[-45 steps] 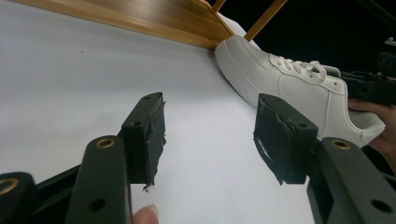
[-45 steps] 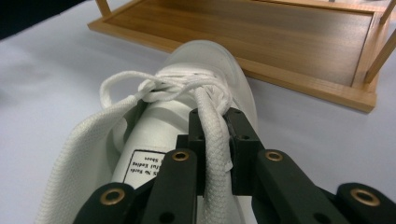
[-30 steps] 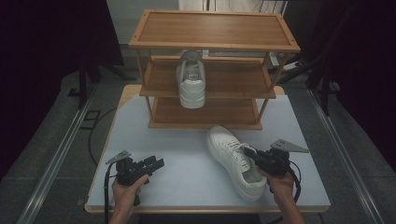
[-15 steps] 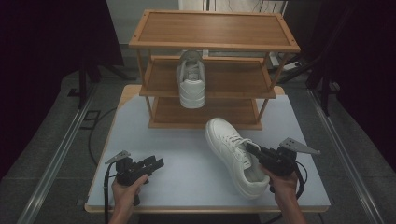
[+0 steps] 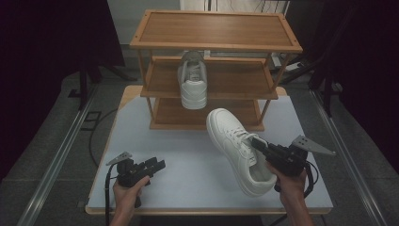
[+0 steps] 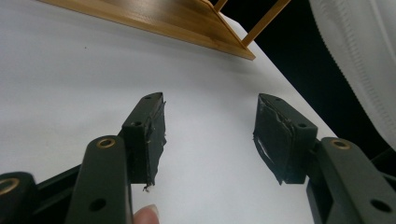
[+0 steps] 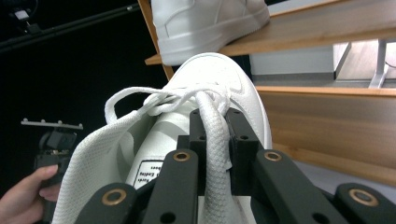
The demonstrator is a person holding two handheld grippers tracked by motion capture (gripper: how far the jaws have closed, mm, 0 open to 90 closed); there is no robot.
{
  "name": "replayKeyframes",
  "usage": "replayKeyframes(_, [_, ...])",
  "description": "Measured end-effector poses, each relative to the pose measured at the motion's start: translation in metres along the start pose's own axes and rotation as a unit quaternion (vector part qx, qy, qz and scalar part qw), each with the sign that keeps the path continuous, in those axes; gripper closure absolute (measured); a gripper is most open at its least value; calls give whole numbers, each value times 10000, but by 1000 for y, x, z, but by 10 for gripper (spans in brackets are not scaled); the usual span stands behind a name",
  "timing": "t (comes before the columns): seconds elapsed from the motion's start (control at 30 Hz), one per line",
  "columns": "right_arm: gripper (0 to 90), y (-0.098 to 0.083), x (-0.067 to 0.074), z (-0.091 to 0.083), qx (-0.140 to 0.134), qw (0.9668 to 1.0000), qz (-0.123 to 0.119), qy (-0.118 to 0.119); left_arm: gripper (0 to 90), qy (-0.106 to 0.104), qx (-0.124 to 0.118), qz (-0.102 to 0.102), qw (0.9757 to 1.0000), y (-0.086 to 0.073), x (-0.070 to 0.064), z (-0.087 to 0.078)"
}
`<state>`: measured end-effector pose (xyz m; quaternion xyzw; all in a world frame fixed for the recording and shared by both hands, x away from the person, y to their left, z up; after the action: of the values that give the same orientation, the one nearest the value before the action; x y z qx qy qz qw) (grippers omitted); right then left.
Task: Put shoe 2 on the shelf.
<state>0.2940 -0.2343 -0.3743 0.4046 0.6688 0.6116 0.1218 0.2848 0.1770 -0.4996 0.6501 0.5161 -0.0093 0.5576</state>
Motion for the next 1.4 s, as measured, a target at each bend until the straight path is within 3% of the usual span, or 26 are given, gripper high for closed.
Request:
replayKeyframes(0.47, [830, 26, 8, 1, -283, 9996, -24, -21, 435, 8, 5, 10, 10000, 0, 1, 0])
replayKeyframes(0.83, [831, 62, 7, 3, -679, 9976, 5, -98, 435, -3, 29, -2, 10000, 0, 2, 1])
replayKeyframes(1.07, [831, 74, 7, 14, -769, 9967, 106, -239, 435, -2, 23, -21, 10000, -1, 2, 0])
replayKeyframes(1.2, [832, 83, 6, 27, -773, 9960, 231, -378, 435, -14, 33, -21, 10000, -1, 3, 0])
replayKeyframes(1.4, [831, 95, 5, 45, -755, 9953, 236, -559, 436, -23, -8, -55, 10000, 0, 5, -2])
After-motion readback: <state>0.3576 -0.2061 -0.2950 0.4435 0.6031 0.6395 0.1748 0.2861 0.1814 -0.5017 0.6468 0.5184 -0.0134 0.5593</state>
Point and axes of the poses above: each handheld gripper's, and its own axes: z roughly forward along the jaws, y roughly out of its top, x roughly to its left, the point moved 4 cm from there along z, roughly forward along the jaws, and after that the axes turned 3 degrees about x, right-handed, at the moved point
